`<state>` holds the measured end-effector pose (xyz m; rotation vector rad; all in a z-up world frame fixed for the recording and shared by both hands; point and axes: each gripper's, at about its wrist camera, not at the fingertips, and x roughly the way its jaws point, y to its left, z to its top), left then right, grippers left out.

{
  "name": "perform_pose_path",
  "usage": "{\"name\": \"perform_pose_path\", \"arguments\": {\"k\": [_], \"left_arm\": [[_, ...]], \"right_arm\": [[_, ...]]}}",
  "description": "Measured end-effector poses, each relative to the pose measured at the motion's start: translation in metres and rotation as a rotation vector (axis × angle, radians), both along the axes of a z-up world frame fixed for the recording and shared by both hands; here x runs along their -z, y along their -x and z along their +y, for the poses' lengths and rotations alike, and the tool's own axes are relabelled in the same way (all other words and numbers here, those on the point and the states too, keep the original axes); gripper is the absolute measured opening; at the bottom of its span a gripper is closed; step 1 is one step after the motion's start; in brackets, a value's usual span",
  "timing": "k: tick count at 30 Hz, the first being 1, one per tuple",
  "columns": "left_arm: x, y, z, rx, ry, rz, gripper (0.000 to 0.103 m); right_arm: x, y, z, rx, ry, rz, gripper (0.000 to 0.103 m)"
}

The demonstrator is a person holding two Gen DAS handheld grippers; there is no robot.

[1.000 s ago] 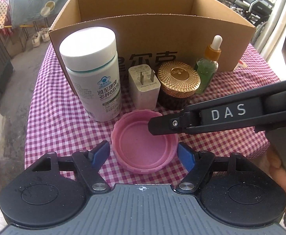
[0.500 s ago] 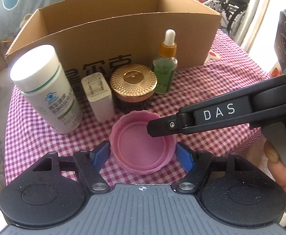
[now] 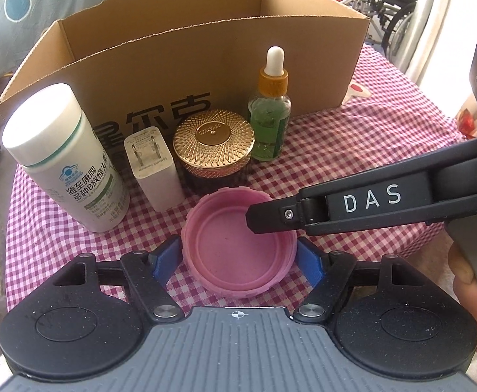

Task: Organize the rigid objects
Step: 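Close the right gripper on the rim of the pink lid, then lift the pink lid with the right gripper over the box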

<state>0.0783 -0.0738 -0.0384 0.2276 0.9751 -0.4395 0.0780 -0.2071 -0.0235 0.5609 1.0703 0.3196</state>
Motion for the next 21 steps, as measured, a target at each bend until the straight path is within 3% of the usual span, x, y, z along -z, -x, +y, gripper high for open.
{"name": "perform_pose_path", "arguments": {"k": [10, 21], "left_arm": [[-0.025, 0.019, 0.005, -0.004, 0.001, -0.089, 0.074], [-0.092, 0.037, 0.004, -0.001, 0.013, -0.298, 0.074]], "right_arm": [[-0.02, 0.013, 0.008, -0.009, 0.0, -0.042, 0.027], [-0.1, 0.024, 0.01, -0.01, 0.033, -0.256, 0.028]]}}
